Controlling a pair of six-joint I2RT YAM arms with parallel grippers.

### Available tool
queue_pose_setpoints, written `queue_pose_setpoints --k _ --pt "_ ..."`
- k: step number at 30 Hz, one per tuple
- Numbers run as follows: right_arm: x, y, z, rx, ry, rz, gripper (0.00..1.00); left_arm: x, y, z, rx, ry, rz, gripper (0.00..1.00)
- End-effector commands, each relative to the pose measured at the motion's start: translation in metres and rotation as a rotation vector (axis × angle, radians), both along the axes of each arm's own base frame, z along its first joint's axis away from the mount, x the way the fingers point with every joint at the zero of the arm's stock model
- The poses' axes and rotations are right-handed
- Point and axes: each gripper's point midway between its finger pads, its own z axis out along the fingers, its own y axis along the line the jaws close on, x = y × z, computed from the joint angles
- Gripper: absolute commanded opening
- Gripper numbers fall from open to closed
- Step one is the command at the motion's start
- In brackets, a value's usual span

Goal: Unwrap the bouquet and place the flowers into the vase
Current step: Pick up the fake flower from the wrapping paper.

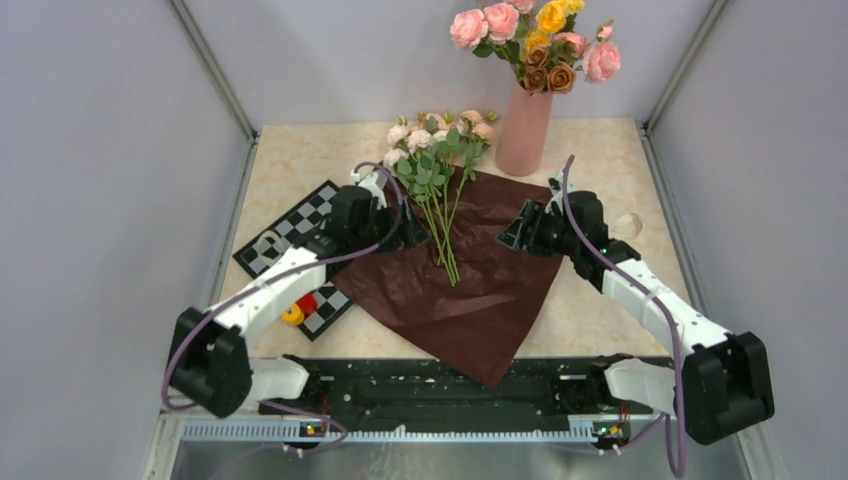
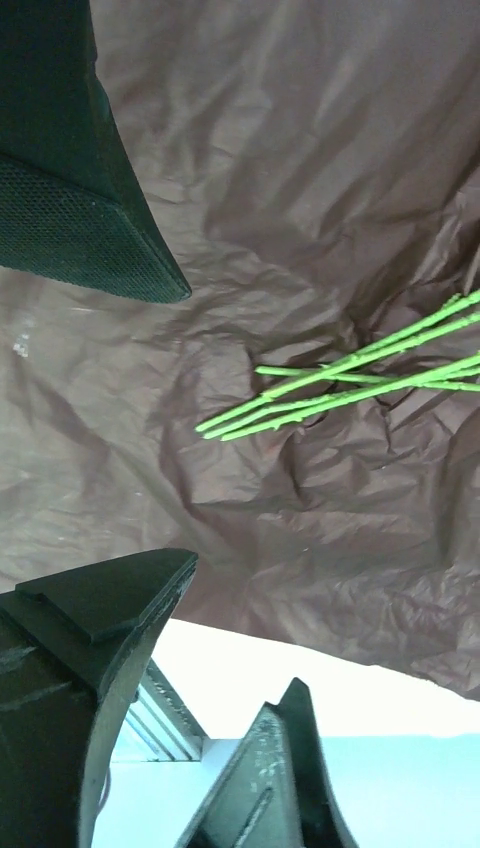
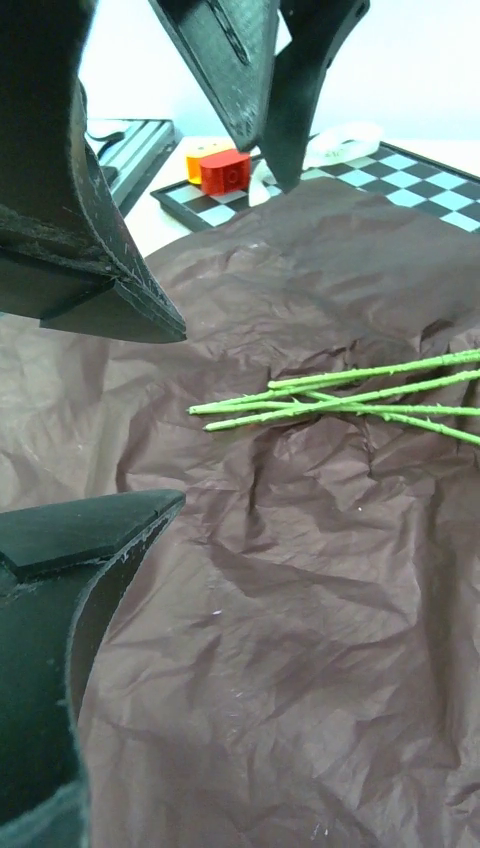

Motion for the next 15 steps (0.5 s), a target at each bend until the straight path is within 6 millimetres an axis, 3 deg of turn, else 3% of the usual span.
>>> queue_pose_setpoints --k 1,9,15 --pt "0.027 0.008 0.022 0.056 -0.067 -0.055 0.57 0.053 -0.030 0.023 -0.083 -0.080 0.011 0.93" --pt "0.014 0.006 -0.003 0.028 -0.013 -0.021 0.57 0.103 -0.076 -0.011 -0.060 -0.023 0.010 0.80" --pt "-0.008 0.010 -0.022 0.067 0.033 0.016 0.57 0.124 -0.086 -0.044 0.002 0.027 0.050 0.69"
